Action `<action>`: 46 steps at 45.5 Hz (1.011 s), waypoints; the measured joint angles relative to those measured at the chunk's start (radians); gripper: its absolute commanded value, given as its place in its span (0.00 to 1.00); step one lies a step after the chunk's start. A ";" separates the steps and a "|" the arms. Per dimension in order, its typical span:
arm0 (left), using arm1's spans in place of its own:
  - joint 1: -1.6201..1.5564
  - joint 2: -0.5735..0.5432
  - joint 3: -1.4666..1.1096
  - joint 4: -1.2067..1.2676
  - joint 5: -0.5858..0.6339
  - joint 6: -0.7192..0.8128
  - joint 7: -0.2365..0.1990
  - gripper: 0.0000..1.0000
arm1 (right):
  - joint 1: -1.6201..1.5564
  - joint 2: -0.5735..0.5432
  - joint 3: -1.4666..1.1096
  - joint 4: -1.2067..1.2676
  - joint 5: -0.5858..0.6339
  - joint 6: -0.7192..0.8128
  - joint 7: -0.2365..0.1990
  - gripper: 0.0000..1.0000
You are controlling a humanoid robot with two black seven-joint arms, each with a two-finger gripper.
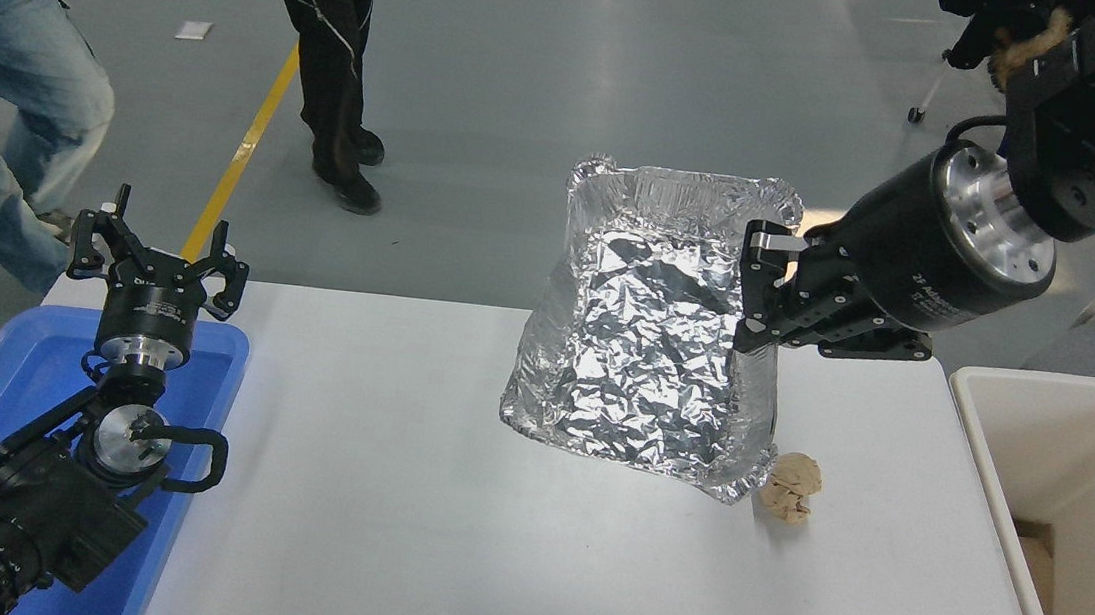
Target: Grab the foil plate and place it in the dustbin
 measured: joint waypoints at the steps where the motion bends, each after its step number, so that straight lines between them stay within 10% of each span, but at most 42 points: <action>1: 0.000 0.000 0.000 0.000 0.000 0.000 0.000 0.99 | -0.025 -0.004 -0.008 -0.009 -0.004 -0.016 0.000 0.00; 46: 0.000 0.000 -0.001 0.000 0.000 0.000 0.000 0.99 | -1.246 -0.319 0.185 -0.917 0.049 -0.358 -0.001 0.00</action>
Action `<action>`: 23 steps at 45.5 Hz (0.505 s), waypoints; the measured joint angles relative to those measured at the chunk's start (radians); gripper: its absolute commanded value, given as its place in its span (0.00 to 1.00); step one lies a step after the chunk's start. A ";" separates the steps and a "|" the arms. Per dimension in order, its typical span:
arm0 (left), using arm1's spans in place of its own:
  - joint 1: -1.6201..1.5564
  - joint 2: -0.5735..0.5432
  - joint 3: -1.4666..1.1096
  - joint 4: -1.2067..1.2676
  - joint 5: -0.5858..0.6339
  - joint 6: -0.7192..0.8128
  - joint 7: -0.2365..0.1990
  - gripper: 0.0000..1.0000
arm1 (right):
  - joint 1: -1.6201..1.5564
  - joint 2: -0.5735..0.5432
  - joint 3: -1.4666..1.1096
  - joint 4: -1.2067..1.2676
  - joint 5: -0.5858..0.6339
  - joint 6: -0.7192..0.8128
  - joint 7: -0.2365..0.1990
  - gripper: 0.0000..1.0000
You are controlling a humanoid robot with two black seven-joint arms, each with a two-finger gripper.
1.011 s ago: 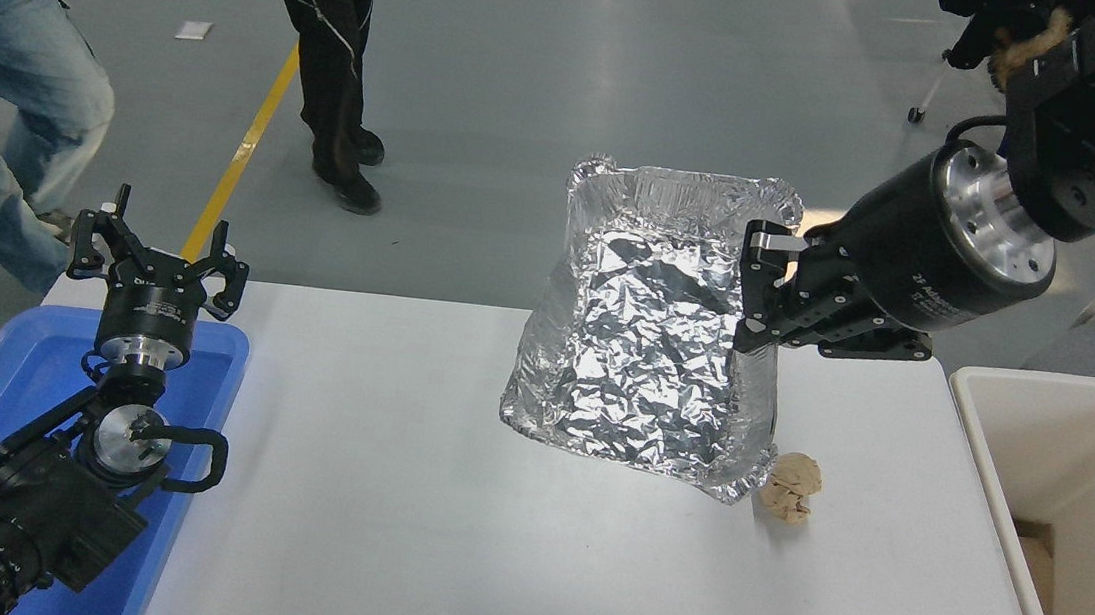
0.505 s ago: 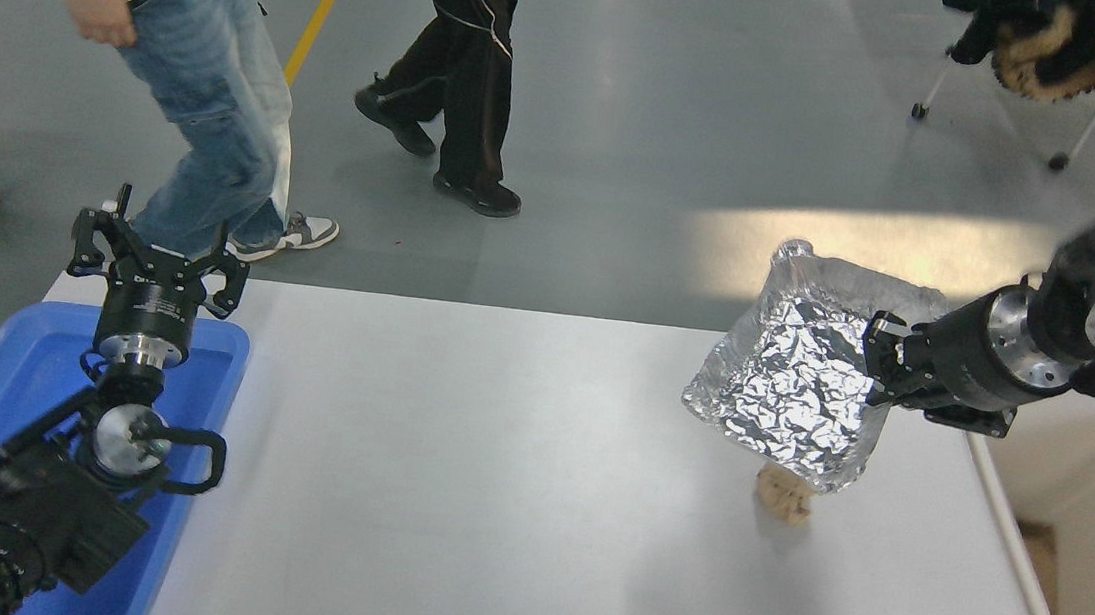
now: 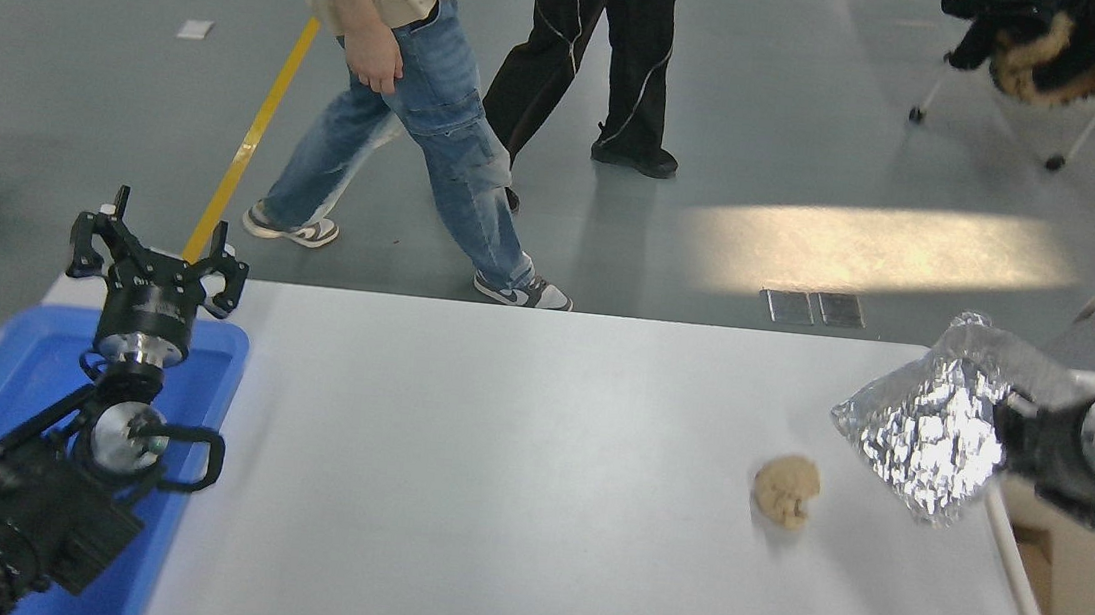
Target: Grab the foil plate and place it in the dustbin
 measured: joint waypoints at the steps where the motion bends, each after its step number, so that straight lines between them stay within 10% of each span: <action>1: 0.000 0.000 0.000 0.000 0.000 0.000 0.000 0.99 | -0.022 -0.005 0.012 -0.021 0.001 -0.001 0.000 0.00; 23: 0.000 0.000 0.000 0.000 0.000 0.000 0.000 0.99 | -0.544 0.033 0.375 -0.574 0.050 -0.006 0.000 0.00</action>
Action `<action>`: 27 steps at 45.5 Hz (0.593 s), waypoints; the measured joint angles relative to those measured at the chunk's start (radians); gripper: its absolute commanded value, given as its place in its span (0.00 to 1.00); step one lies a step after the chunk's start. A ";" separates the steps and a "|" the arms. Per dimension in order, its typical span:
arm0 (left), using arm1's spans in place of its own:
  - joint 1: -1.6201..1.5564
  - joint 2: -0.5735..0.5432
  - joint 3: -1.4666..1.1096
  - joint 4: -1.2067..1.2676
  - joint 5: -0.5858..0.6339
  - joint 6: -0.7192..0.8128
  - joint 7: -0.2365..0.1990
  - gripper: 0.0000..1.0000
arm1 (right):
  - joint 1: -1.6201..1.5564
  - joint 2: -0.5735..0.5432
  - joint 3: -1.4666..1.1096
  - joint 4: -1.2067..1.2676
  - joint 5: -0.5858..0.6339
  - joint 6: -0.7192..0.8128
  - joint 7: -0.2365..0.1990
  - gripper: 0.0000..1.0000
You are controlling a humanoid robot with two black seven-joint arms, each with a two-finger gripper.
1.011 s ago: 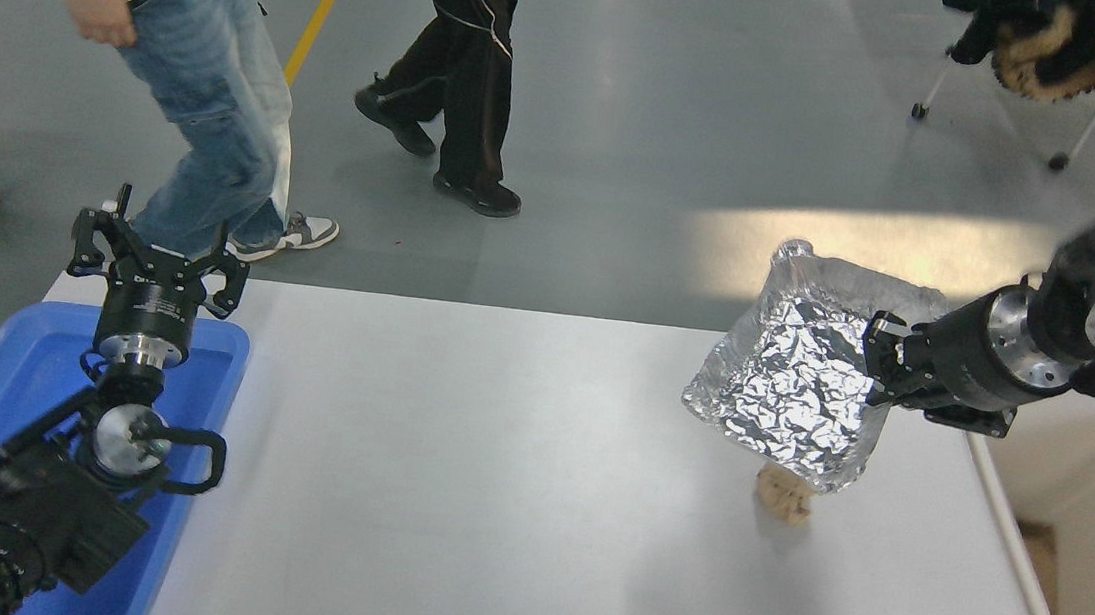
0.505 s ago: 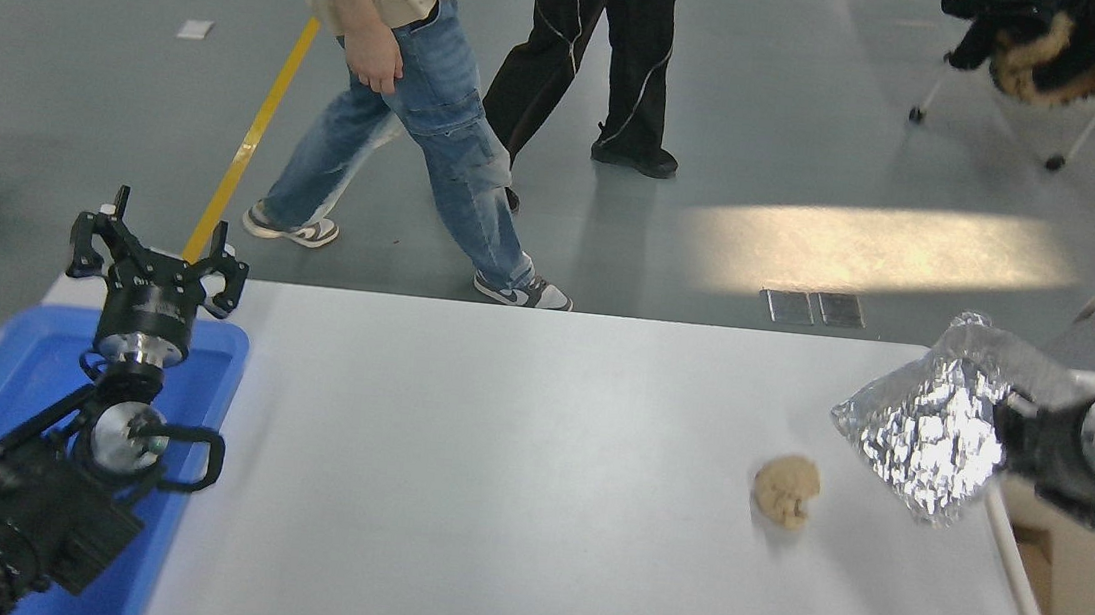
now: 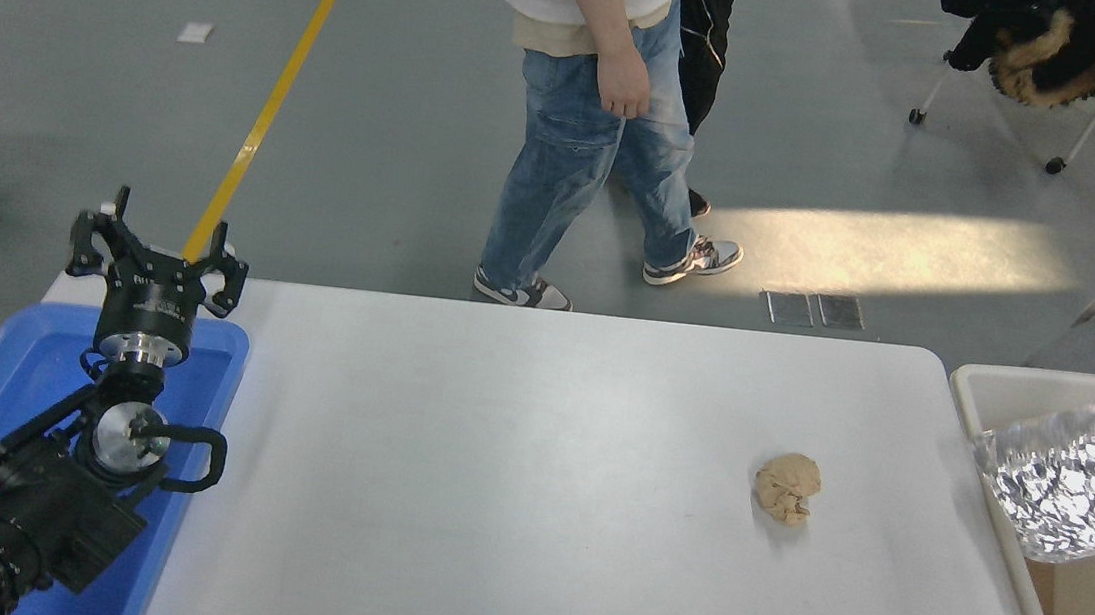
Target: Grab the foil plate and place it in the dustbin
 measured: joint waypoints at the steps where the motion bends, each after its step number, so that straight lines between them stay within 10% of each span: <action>1: 0.000 0.000 0.000 0.000 0.000 0.000 0.000 0.99 | -0.012 0.007 0.008 -0.017 0.000 0.000 0.000 0.00; 7: 0.000 0.000 -0.001 0.000 0.000 0.000 0.000 0.99 | -0.075 0.048 0.047 -0.103 0.003 -0.003 0.000 0.02; 9: -0.001 0.000 -0.001 0.000 0.000 0.000 0.000 0.99 | -0.089 0.057 0.056 -0.122 0.003 -0.004 0.000 0.33; 10: -0.001 0.000 -0.001 0.000 0.000 0.000 0.000 0.99 | -0.094 0.061 0.060 -0.129 0.003 -0.005 0.000 0.76; 11: -0.001 0.000 -0.001 0.000 0.000 0.000 0.000 0.99 | -0.104 0.068 0.066 -0.142 0.004 -0.005 0.000 0.97; 27: -0.001 0.000 0.000 0.000 0.000 0.000 0.000 0.99 | -0.134 0.099 0.090 -0.217 -0.003 -0.050 0.001 1.00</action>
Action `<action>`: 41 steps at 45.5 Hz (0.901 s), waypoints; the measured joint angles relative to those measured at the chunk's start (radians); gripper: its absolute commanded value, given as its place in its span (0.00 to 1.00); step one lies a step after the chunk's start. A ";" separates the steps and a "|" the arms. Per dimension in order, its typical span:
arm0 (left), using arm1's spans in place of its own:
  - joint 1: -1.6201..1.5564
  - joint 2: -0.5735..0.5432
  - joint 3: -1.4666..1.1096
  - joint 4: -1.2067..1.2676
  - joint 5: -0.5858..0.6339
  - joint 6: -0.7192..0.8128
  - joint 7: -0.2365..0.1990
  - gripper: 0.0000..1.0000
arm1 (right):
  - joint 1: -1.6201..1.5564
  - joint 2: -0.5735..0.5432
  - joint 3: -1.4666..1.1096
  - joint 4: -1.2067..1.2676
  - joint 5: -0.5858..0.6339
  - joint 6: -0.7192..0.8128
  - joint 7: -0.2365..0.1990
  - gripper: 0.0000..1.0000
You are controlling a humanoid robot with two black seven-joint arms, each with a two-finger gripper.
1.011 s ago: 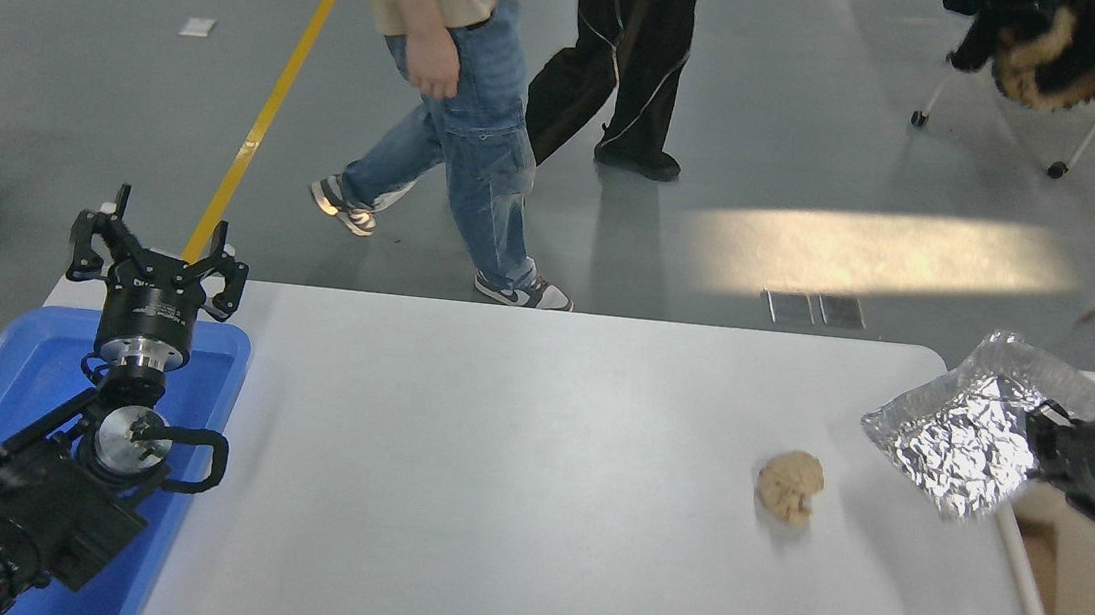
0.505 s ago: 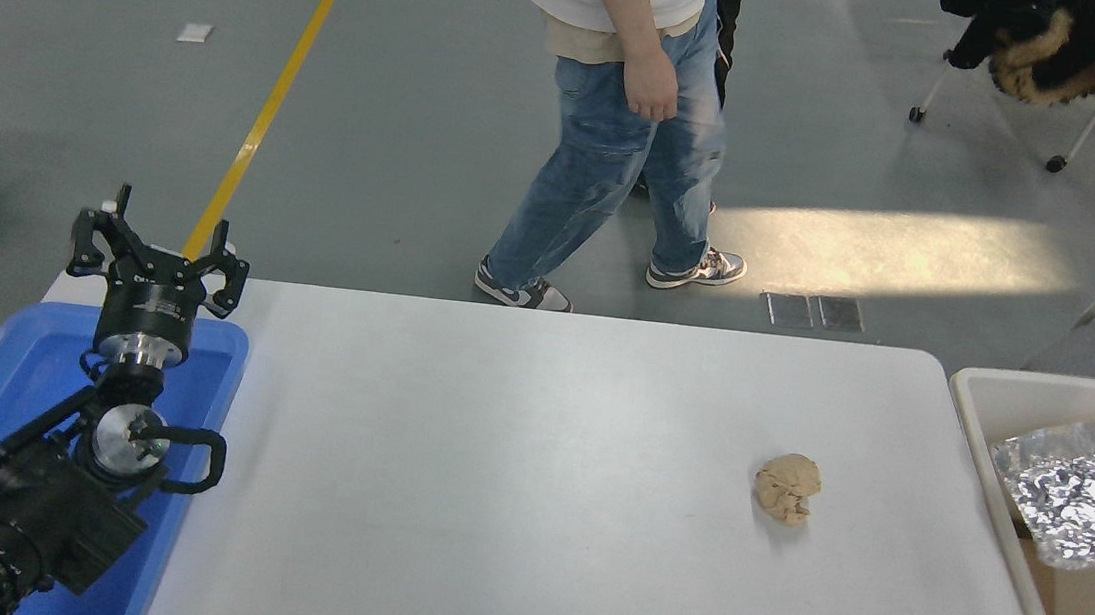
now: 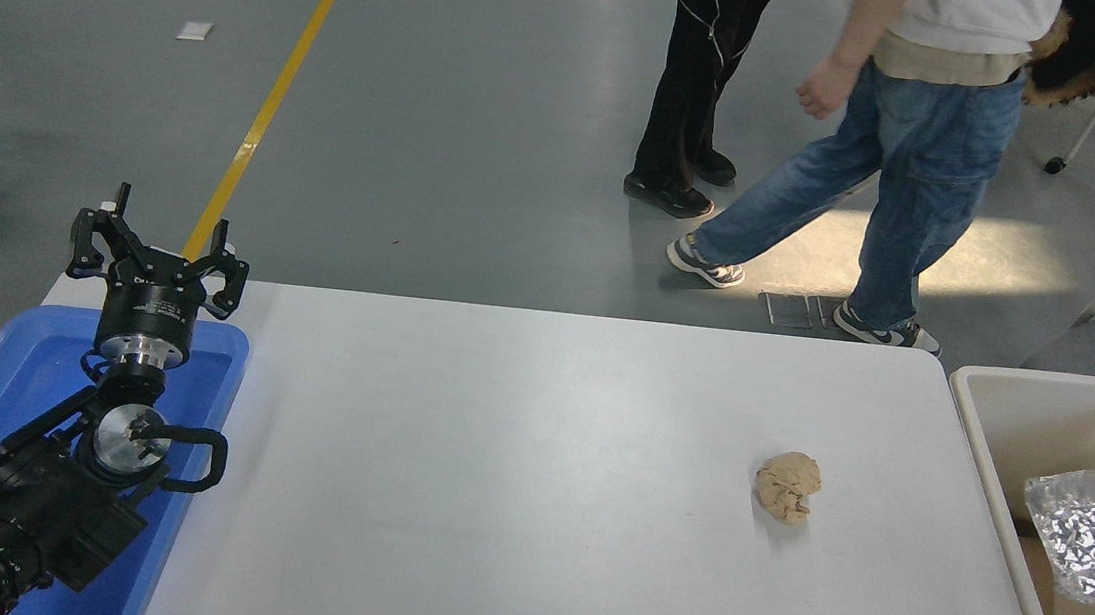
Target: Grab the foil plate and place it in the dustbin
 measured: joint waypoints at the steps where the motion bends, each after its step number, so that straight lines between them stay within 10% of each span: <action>1: 0.000 0.000 0.000 0.000 0.000 0.000 0.000 0.99 | 0.000 0.002 0.001 -0.002 -0.001 -0.001 0.000 1.00; 26: 0.000 0.000 0.001 -0.001 0.000 0.000 0.001 0.99 | 0.101 -0.021 -0.018 0.036 -0.021 0.062 0.023 1.00; 41: 0.000 0.000 0.001 -0.001 0.002 0.000 0.001 0.99 | 0.467 -0.138 -0.098 0.464 -0.242 0.070 0.027 1.00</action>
